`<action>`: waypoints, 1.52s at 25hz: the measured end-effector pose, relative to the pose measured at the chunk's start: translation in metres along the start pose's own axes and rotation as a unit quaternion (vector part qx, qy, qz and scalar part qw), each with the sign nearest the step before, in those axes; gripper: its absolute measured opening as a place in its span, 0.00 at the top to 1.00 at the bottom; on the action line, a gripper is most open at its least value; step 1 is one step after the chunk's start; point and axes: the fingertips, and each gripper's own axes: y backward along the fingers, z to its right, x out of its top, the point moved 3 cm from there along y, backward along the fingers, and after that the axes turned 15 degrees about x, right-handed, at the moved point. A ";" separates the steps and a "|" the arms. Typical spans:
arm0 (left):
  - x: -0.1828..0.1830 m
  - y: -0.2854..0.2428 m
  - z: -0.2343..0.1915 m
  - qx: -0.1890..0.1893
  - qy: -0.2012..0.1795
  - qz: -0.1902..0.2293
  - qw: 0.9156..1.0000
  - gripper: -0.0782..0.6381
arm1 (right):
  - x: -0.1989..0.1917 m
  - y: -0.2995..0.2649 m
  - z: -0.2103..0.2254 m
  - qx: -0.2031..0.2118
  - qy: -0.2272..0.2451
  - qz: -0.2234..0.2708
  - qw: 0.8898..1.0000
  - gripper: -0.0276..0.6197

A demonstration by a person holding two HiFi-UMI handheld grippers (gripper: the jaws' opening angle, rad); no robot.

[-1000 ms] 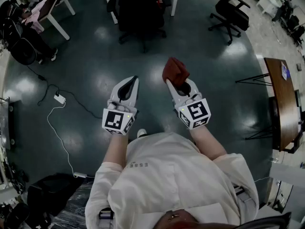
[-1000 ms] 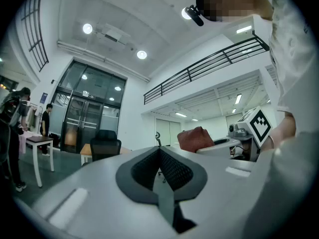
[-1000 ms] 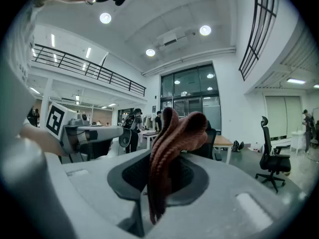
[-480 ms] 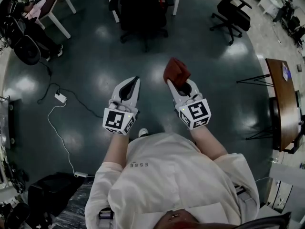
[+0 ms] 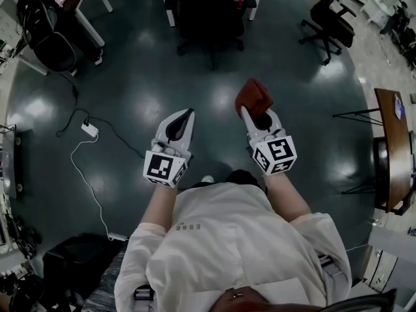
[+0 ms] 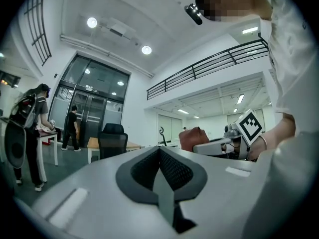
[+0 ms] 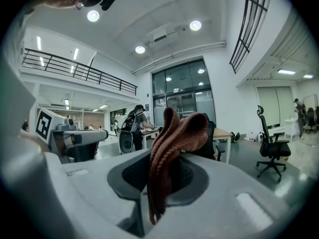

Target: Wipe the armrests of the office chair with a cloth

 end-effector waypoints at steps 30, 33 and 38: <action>-0.046 -0.369 -0.294 0.106 0.046 -0.062 0.991 0.87 | 0.042 -0.408 0.278 0.097 -0.025 -0.065 0.993 0.87; -0.053 -0.406 -0.328 0.100 0.052 -0.070 0.991 0.87 | 0.044 -0.454 0.300 0.093 -0.031 -0.069 0.993 0.87; -0.066 -0.492 -0.397 0.075 0.056 -0.081 0.992 0.87 | 0.050 -0.544 0.350 0.071 -0.034 -0.079 0.994 0.87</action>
